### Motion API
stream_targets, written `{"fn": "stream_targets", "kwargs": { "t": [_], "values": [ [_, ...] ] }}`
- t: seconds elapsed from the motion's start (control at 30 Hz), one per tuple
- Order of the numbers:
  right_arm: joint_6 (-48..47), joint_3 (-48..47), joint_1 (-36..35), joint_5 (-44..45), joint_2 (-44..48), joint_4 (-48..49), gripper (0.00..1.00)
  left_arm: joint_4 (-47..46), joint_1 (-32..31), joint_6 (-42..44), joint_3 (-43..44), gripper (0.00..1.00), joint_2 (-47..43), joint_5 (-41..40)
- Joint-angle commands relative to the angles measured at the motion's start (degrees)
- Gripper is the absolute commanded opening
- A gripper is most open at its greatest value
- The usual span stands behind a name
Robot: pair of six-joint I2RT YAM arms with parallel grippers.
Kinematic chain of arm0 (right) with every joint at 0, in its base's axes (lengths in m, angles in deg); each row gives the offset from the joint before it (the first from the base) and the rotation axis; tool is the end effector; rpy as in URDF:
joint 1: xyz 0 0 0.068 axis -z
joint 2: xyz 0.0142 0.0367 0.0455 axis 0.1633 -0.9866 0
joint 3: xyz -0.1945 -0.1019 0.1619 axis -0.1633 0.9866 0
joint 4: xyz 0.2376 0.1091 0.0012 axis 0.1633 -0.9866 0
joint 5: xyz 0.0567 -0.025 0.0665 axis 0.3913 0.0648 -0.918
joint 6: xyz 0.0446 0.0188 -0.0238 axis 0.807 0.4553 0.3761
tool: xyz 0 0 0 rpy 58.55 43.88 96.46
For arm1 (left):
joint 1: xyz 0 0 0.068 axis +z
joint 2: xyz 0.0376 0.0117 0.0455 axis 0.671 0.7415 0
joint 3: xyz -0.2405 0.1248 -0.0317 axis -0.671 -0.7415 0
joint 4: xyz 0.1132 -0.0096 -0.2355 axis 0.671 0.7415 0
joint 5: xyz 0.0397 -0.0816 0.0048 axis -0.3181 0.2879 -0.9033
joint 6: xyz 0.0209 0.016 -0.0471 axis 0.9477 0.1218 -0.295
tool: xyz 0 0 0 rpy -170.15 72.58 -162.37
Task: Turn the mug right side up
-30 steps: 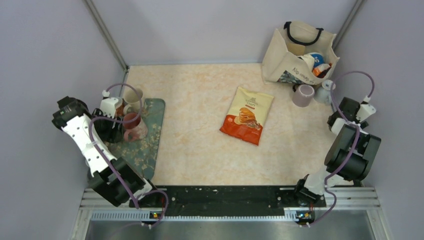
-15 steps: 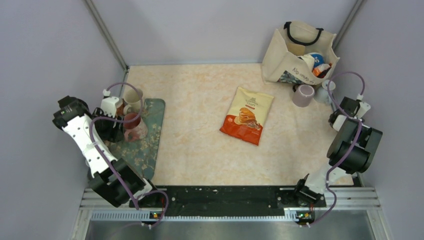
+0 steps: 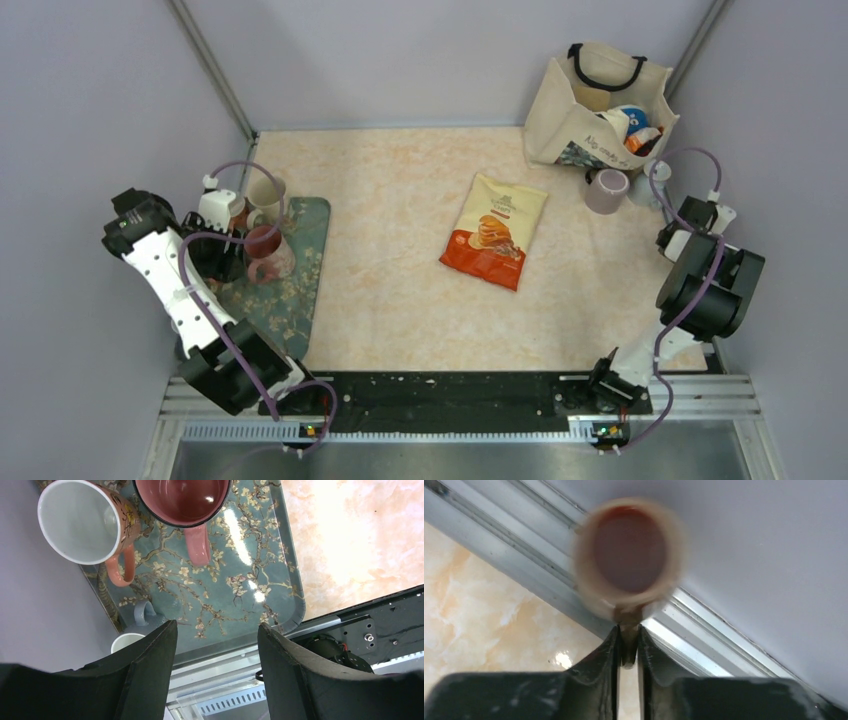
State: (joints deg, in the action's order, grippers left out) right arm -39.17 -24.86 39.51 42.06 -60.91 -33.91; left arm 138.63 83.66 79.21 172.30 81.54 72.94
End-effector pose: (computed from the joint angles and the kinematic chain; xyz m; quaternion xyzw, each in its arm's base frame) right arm 0.2852 -0.1819 0.1495 0.3844 0.8278 -0.2493 0.3238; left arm 0.1713 0.1306 0.3601 0.1636 0.9499 -0.0399 0.2634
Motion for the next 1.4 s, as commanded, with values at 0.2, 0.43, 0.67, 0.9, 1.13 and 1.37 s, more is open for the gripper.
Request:
{"fn": "stream_targets", "kwargs": {
  "t": [0.2,0.43,0.67,0.9,1.13,1.37],
  "values": [
    [-0.1,1.0,0.2,-1.4,4.9,2.3,0.00,0.9,-0.3,1.1,2.3,0.65,-2.2,2.4],
    [5.4,4.6,0.3,-5.2,16.6,1.8,0.00,1.0,-0.7,0.7,2.6,0.65,-2.9,4.5],
    [11.6,8.7,0.3,-11.5,29.3,1.9,0.00,1.1,-2.5,-1.0,2.7,0.67,-4.1,7.4],
    [17.1,7.3,-0.8,-18.9,38.1,-0.8,0.00,1.1,-7.3,-7.6,5.7,0.68,-3.7,14.9],
    [13.4,-0.3,-16.3,-19.2,43.6,-2.7,0.00,-7.2,-15.6,-27.3,11.1,0.71,-1.8,27.4],
    [23.8,-6.0,-36.4,-25.4,42.8,6.3,0.00,-35.2,-20.1,-58.7,6.6,0.75,-7.4,37.2]
  ]
}}
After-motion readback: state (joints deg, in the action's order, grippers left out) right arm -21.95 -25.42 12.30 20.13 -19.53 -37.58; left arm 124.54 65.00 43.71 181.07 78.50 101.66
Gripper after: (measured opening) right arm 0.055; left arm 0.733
